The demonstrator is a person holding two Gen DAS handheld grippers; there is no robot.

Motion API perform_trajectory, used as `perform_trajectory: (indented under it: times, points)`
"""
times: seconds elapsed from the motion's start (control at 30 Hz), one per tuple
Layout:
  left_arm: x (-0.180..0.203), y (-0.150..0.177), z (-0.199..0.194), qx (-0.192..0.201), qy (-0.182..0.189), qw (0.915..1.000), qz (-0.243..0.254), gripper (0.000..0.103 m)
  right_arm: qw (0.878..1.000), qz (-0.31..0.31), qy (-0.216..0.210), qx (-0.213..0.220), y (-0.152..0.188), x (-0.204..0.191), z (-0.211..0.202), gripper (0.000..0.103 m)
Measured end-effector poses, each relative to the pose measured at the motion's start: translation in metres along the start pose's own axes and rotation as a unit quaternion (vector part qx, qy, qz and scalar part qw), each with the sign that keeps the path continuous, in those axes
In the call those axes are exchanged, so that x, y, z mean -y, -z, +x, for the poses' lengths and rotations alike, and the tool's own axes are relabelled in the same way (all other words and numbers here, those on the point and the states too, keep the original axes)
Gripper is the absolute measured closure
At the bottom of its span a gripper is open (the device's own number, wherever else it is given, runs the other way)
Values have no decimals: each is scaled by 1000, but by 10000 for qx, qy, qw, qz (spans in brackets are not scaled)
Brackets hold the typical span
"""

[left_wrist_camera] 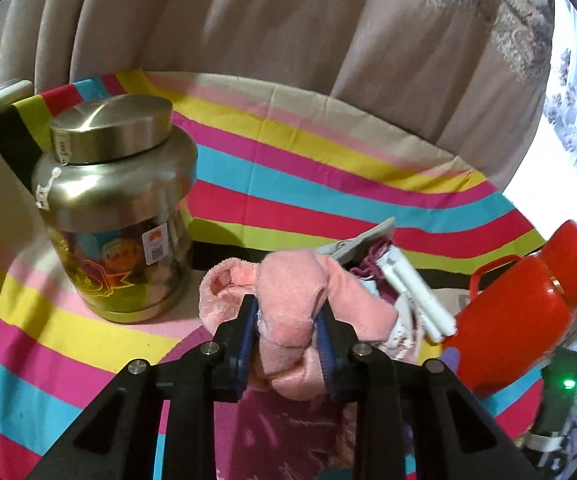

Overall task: Organize soft objects
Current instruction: 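Grasp the pink towel with the left tool while the right tool grasps the purple knit mitten, then carry the pink towel and purple mitten into the white box and open both tools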

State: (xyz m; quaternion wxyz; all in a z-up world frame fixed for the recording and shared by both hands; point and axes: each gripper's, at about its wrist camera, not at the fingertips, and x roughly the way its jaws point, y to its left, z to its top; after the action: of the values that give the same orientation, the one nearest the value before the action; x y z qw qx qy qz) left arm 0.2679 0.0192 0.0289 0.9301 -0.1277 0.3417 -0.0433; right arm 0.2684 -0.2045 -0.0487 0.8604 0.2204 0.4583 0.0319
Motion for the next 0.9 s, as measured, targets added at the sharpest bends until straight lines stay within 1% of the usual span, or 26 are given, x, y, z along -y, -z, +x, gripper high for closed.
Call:
perform_trajectory:
  times: [0.07,0.1,0.17,0.23,0.27,0.33,0.37,0.43,0.53,0.63,0.8,0.9]
  points:
    - [2,0,-6,93,35,9999,-20,74,10000,-39,-23,-1,1,0,0,26]
    - [3,-1,-8,124,32,9999,-5,74,10000,-43,-51,-6,1,0,0,29]
    - [4,-2,-11,181,77,9998,-11,74,9999,-44,-92,-16,2,2,-2,50]
    - [6,-3,-13,215,83,9997,-19,74,9999,-44,-134,-27,5,3,-5,60]
    - [7,-3,-13,224,95,9997,-26,74,9998,-75,-162,-45,6,4,-6,63]
    - [9,-3,-16,257,125,9996,-18,74,9997,-126,-189,-44,8,3,-10,75]
    - [12,-4,-19,286,138,9995,5,74,9996,-161,-209,-26,9,3,-13,78]
    - [16,-4,-30,387,191,9991,35,74,9995,-215,-236,12,10,2,-18,80]
    - [22,-3,-46,525,252,9983,68,74,9990,-307,-314,79,13,2,-31,81]
    - [24,0,-61,617,260,9977,72,74,9983,-414,-303,273,16,3,-52,81]
    - [29,6,-80,679,275,9973,72,74,9974,-489,-371,384,22,6,-78,81]
    - [37,10,-89,686,362,9969,112,74,9964,-554,-447,468,28,10,-95,81]
